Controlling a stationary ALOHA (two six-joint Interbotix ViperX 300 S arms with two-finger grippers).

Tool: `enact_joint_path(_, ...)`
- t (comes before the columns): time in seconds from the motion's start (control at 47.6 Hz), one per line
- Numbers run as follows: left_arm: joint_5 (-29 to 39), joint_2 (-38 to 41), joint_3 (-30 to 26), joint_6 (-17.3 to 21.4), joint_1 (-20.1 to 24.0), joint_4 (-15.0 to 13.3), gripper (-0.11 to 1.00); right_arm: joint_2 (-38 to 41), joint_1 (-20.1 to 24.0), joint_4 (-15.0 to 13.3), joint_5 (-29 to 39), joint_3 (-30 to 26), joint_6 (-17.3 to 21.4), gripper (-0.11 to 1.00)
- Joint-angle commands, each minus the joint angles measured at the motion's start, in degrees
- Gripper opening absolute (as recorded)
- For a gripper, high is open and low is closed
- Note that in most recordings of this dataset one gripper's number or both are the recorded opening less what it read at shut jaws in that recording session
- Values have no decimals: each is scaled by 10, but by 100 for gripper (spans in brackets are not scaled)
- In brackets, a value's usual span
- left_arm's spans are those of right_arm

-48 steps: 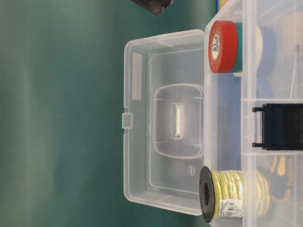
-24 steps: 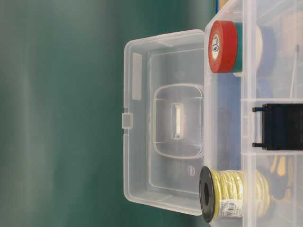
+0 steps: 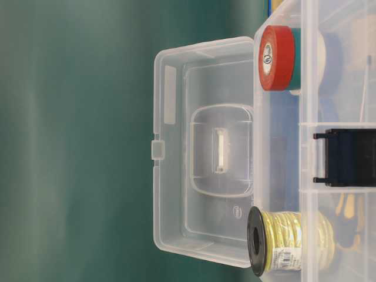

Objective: Open the tool box with both arms.

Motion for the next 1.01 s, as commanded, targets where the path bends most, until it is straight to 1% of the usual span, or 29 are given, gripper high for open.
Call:
enact_joint_path(0.0,-2,0,3,-1,-9,-3,79,1,1,3,-11,2,2,83)
enact_joint_path(0.168,-8,2,7,-2,-19,-3,79,3,1,4,-18,8,2,83)
enact_joint_path(0.987,-5,4,8,-2,-19,-3,79,0,4,4,-15,8,2,83)
